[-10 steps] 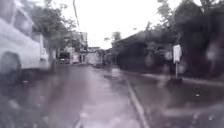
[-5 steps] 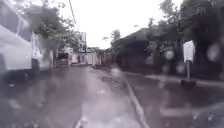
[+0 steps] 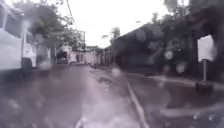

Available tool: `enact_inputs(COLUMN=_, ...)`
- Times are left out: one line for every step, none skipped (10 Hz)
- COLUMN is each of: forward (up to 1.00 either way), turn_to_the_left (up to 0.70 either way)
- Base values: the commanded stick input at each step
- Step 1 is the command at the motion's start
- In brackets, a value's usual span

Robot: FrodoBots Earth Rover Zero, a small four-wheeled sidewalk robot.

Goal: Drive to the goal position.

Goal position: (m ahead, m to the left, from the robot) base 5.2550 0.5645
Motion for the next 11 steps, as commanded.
enact_inputs(forward=1.00, turn_to_the_left=0.00)
enact_inputs(forward=1.00, turn_to_the_left=-0.21)
enact_inputs(forward=1.00, turn_to_the_left=-0.27)
enact_inputs(forward=1.00, turn_to_the_left=-0.27)
enact_inputs(forward=1.00, turn_to_the_left=-0.27)
enact_inputs(forward=1.00, turn_to_the_left=-0.27)
enact_inputs(forward=1.00, turn_to_the_left=-0.07)
enact_inputs(forward=1.00, turn_to_the_left=0.00)
enact_inputs(forward=1.00, turn_to_the_left=0.00)
enact_inputs(forward=1.00, turn_to_the_left=0.00)
enact_inputs(forward=1.00, turn_to_the_left=0.00)
